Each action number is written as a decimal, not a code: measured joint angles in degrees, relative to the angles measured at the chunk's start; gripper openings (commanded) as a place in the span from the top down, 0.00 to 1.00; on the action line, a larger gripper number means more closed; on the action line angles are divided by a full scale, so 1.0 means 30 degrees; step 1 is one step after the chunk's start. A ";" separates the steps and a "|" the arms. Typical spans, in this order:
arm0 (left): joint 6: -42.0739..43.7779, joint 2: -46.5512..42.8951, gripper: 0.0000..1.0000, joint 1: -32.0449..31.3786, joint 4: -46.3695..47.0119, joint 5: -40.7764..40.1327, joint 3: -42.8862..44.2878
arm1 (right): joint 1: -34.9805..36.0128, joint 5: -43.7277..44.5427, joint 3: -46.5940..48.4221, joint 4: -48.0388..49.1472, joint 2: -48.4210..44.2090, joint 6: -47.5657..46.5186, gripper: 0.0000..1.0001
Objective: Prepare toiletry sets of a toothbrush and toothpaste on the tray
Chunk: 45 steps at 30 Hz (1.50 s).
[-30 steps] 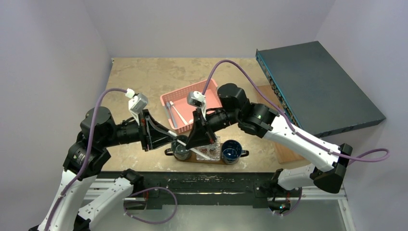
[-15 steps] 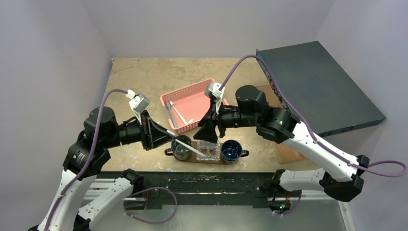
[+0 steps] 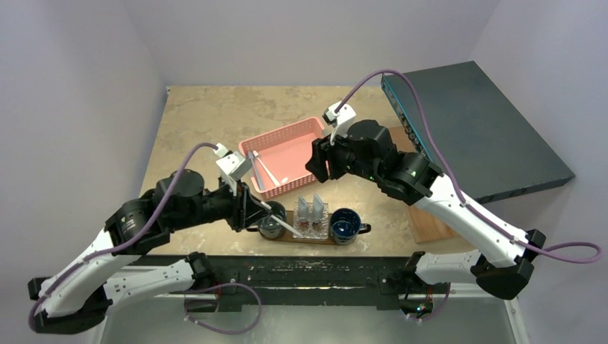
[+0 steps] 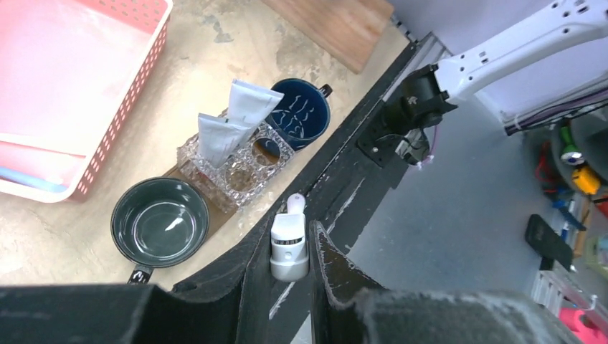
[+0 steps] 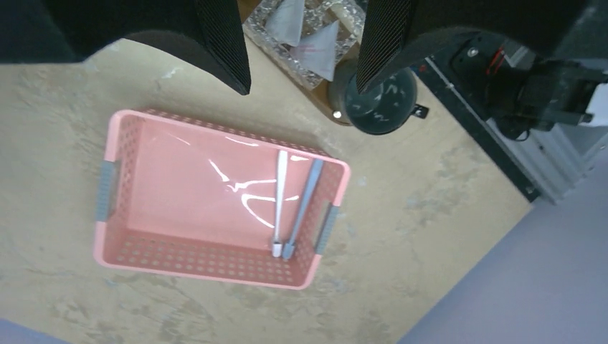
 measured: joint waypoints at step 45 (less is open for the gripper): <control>-0.0452 0.5311 1.00 -0.6980 0.5034 -1.1759 -0.4204 | -0.0947 0.2914 -0.1996 0.0962 0.0648 0.0707 0.42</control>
